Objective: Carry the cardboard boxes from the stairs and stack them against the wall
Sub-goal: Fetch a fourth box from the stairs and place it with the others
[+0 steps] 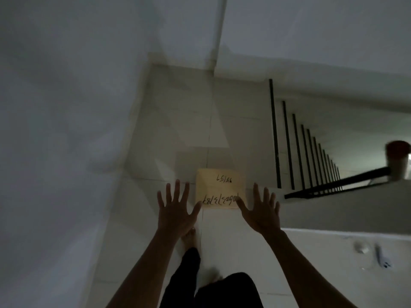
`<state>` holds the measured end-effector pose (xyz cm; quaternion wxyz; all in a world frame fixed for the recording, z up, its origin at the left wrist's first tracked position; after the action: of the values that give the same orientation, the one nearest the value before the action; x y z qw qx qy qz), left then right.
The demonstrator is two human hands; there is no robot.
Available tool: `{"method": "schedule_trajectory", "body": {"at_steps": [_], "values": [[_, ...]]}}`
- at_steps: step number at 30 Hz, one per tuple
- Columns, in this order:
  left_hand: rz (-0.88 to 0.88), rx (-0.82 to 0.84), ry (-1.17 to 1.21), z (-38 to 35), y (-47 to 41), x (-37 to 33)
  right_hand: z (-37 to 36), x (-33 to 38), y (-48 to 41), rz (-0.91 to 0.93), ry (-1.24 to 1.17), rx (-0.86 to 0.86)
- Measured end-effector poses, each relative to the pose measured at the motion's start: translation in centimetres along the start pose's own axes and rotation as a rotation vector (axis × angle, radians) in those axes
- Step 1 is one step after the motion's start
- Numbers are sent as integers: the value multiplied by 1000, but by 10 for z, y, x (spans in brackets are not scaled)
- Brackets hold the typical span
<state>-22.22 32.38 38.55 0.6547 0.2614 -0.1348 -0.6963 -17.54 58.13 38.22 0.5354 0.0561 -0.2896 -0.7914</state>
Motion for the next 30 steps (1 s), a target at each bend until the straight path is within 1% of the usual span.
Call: {"method": "schedule_trajectory", "body": {"at_steps": [4,7,10,12,15,18,20,22,23,25,28,29,30], "values": [[92,26,1,-41,-82,5,-40,-23,-86,-92,-84,68],[166,37,12,-85,-141,13,-81,-42,-147,-121,-98,123],[185,70,7,-137,-198,20,-125,-60,-206,-169,-137,140],[214,120,9,-176,-232,27,-159,-74,-239,-202,-186,145],[263,245,41,-232,-280,33,-210,-97,-287,-223,-265,150],[350,304,209,-282,-323,31,-258,-127,-326,-247,-382,85],[412,345,345,-302,-347,26,-274,-134,-341,-257,-418,64],[488,374,561,-328,-366,21,-287,-145,-357,-267,-481,22],[528,368,670,-338,-369,17,-294,-155,-363,-298,-505,9],[583,339,811,-352,-381,13,-311,-177,-374,-365,-589,15],[579,397,861,-365,-383,7,-322,-189,-382,-368,-738,21],[580,407,898,-375,-376,8,-318,-186,-381,-355,-769,33],[611,414,880,-388,-357,11,-312,-179,-377,-364,-786,46]]}}
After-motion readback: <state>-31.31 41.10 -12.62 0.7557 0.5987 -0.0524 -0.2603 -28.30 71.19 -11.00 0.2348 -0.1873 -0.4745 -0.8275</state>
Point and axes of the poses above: each hand's wrist, its own y-axis away from the middle knuckle, its own z-axis out of the back of the hand, x = y × z, the point moved 2 cm from there along -y, towards the middle knuckle, and after that the axes turned 7 degrees about z, right-handed, at the moved point
